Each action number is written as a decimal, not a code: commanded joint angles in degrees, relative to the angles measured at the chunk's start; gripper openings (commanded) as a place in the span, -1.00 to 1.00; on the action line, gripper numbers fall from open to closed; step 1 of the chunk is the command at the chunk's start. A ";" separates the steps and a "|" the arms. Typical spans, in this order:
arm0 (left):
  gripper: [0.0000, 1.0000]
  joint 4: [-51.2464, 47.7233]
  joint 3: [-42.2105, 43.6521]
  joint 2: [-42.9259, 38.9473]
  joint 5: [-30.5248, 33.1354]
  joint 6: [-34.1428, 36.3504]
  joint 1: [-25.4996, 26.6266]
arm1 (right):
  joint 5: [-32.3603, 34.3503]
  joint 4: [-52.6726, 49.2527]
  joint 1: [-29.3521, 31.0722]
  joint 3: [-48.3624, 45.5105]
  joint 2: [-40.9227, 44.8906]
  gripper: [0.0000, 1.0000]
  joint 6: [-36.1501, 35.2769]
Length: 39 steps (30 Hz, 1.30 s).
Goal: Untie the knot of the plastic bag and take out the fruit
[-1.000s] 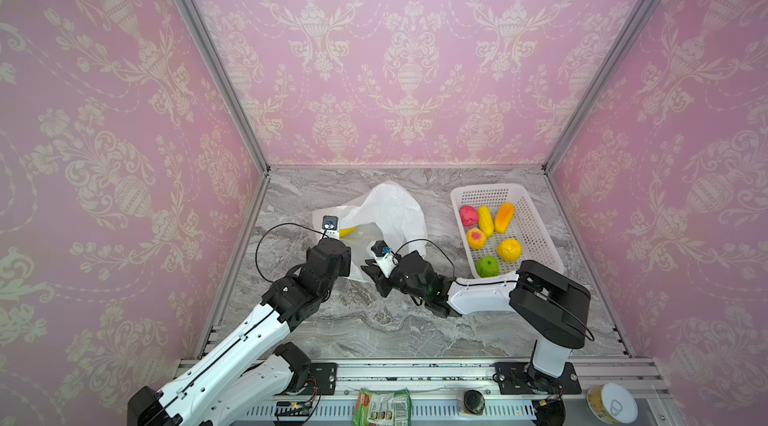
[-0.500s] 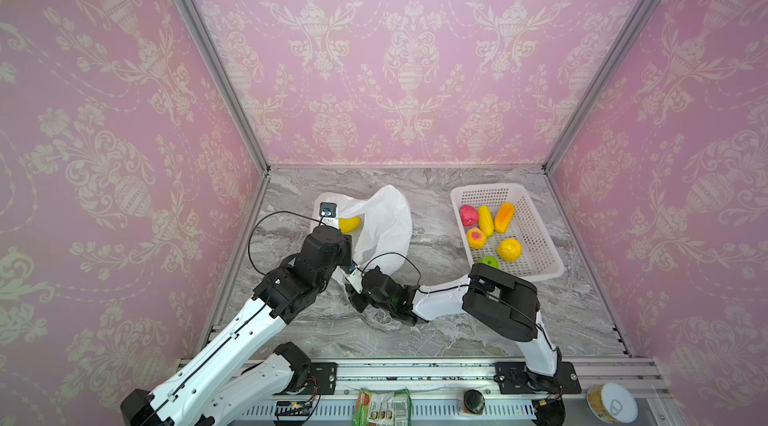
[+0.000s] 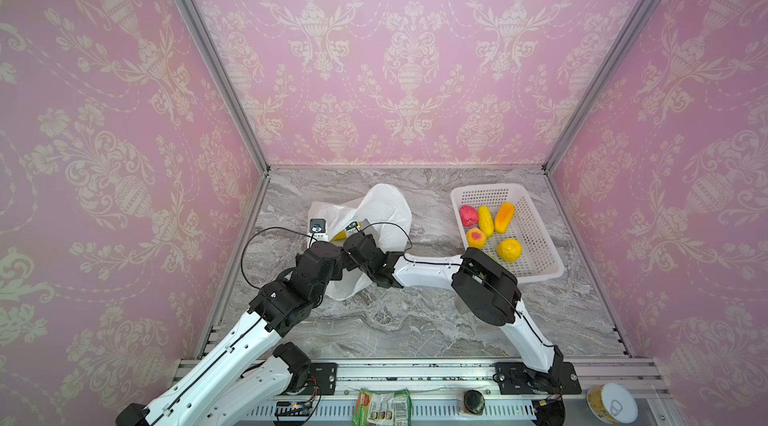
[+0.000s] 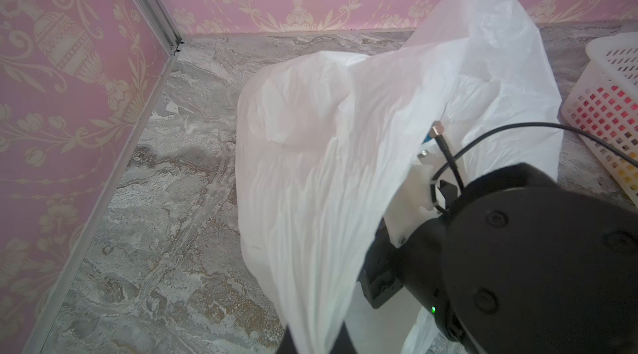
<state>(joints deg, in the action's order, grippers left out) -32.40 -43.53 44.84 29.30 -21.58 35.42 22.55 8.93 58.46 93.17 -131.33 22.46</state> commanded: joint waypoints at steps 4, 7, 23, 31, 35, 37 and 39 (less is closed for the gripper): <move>-1.00 3.77 0.36 2.81 -5.47 1.09 -0.16 | -8.32 -2.95 -2.08 3.94 -2.99 0.79 16.02; -1.00 5.08 0.19 4.70 -7.88 1.28 0.25 | -15.99 5.64 -4.96 0.43 -2.57 0.80 25.77; -1.00 11.17 0.69 3.79 -18.84 3.51 5.63 | -13.46 1.25 -8.41 13.89 -12.21 0.80 39.98; -1.00 12.89 3.66 1.90 -20.92 3.65 5.74 | -10.68 -7.99 -8.54 27.74 -20.31 0.76 41.21; -1.00 12.31 3.98 1.03 -18.60 3.31 5.71 | -11.12 -6.89 -9.23 26.63 -20.47 0.36 42.05; -1.00 11.61 4.00 1.08 -16.68 2.96 5.63 | -11.38 -4.37 -9.54 23.27 -18.60 0.23 41.59; -1.00 11.11 3.98 1.44 -14.56 2.69 5.63 | -12.11 -1.07 -9.76 18.64 -15.84 0.12 40.25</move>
<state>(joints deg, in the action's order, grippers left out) -20.56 -40.01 46.52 11.73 -19.35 40.69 9.80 8.54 49.52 116.62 -148.92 63.46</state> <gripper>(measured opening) 0.046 0.576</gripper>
